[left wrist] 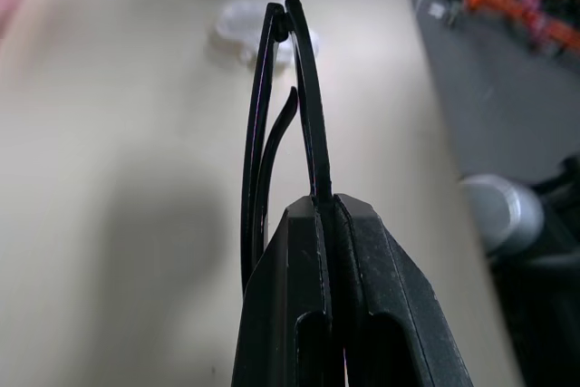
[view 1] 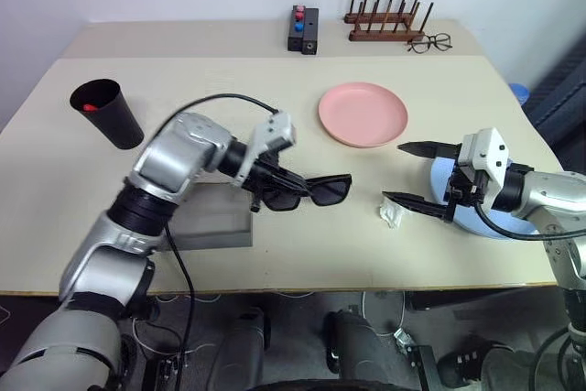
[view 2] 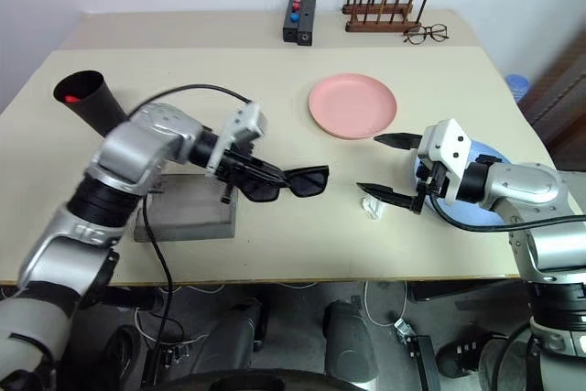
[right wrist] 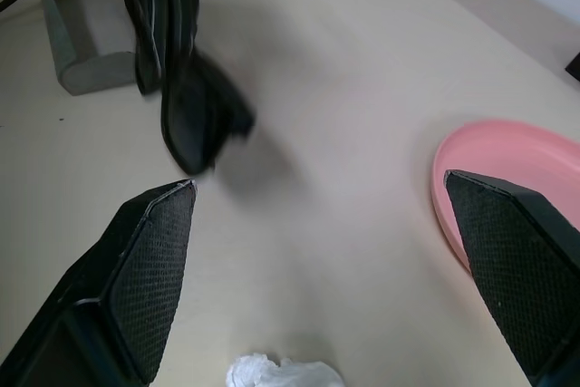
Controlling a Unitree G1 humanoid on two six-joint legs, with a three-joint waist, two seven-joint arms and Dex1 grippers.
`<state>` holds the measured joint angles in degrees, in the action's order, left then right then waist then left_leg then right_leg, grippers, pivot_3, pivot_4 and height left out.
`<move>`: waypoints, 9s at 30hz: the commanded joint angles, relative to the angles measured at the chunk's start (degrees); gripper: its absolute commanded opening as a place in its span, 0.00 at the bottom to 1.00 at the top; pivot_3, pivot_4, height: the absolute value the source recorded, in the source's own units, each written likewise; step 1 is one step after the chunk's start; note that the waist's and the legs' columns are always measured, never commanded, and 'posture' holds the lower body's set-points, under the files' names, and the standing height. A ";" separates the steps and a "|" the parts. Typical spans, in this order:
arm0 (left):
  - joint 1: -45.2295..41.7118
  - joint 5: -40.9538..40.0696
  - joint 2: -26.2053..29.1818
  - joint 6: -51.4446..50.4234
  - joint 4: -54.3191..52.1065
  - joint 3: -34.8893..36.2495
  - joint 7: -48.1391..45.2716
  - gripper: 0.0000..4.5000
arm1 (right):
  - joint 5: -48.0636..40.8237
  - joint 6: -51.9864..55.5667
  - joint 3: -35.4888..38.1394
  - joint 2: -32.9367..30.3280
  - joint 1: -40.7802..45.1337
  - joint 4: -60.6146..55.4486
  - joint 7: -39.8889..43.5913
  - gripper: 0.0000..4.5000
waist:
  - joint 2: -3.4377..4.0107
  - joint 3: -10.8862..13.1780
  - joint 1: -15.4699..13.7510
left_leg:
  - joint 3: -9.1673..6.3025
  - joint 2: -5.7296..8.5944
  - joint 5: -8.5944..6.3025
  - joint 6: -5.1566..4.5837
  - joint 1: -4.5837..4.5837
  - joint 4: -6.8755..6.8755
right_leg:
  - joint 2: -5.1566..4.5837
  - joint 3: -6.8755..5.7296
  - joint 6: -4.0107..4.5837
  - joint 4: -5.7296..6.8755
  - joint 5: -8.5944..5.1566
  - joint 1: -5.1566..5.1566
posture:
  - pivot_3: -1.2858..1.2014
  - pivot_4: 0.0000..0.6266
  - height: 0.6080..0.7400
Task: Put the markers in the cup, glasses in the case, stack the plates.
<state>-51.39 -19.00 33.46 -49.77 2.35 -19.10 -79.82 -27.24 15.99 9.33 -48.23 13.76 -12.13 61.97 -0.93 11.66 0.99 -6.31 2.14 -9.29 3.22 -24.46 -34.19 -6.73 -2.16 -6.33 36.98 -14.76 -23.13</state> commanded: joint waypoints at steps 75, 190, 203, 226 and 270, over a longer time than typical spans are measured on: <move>9.69 -17.50 29.69 38.11 22.84 -14.13 -12.68 0.01 | 0.25 -0.25 -2.11 3.47 5.62 1.43 0.09 1.00 | 0.06 0.04 -0.27 | 0.06 -0.04 -0.01 0.01 -0.23 0.13 | -0.03 0.05 0.35 -0.07 0.08 -0.31 | 0.52 0.24 1.00; 19.67 -9.21 32.04 26.45 12.49 0.93 -12.68 0.01 | 2.10 -2.78 -3.19 4.45 7.20 5.41 1.11 1.00 | 0.09 0.06 -0.17 | 0.07 -0.06 0.00 0.01 -0.14 0.09 | 0.01 0.07 0.32 0.09 0.07 -0.29 | 0.52 0.24 1.00; 6.76 -20.86 21.62 5.65 13.47 22.53 0.01 0.50 | 3.80 -2.91 -2.09 5.42 9.69 8.33 -4.35 1.00 | 0.05 0.08 -0.06 | 0.04 -0.05 0.00 0.00 -0.14 0.07 | 0.04 0.05 0.10 0.14 0.16 -0.28 | 0.52 0.24 1.00; 13.78 -19.42 12.45 13.94 -2.75 21.74 -0.71 0.98 | 8.41 13.87 13.30 -8.47 -18.22 -6.00 -11.63 1.00 | 0.05 0.07 -0.37 | 0.21 -0.04 -0.02 -0.01 -0.07 0.03 | -0.04 0.16 0.34 -0.02 0.07 -0.16 | 0.52 0.24 1.00; 15.40 -13.27 7.21 23.45 -2.06 28.16 20.06 1.00 | 24.34 -4.81 -15.64 10.68 29.56 29.75 -15.87 0.02 | 0.03 0.09 -0.15 | 0.18 0.01 -0.01 -0.01 -0.10 0.07 | 0.00 0.16 0.09 -0.02 0.23 -0.20 | 0.52 0.24 1.00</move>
<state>-36.03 -31.73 40.69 -26.55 2.94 6.65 -61.24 -3.94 14.07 -6.01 -38.26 41.48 16.64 46.05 -0.90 11.75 0.84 -6.13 2.14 -9.30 3.21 -24.54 -34.12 -6.73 -1.99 -6.24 36.96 -14.53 -23.32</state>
